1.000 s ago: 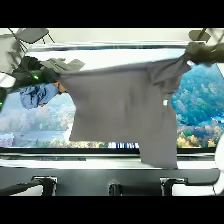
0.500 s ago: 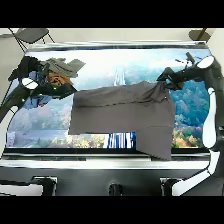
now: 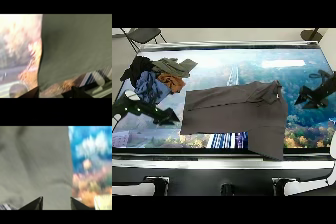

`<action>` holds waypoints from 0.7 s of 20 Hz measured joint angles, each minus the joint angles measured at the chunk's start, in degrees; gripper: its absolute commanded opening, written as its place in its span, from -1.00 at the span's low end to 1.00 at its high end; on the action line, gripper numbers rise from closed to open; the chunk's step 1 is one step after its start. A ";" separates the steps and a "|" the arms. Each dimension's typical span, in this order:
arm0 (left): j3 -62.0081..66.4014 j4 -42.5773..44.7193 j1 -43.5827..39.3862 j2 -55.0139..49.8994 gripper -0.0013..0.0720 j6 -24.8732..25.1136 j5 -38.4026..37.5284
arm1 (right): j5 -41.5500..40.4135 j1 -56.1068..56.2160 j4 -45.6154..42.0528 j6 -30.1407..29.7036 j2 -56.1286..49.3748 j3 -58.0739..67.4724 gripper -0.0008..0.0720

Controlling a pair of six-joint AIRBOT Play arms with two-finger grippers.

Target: Fold the shirts.

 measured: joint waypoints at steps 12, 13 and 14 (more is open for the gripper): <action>-9.99 0.37 -2.45 1.25 0.02 4.76 7.06 | -1.81 -0.74 -3.30 -2.10 4.28 -12.39 0.26; -10.23 0.26 -2.95 1.07 0.02 4.63 7.87 | -2.29 -0.76 -3.52 -2.21 4.31 -12.52 0.27; -10.43 -0.09 -3.48 0.90 0.01 4.50 8.17 | -2.78 -0.76 -3.54 -2.32 4.31 -12.72 0.38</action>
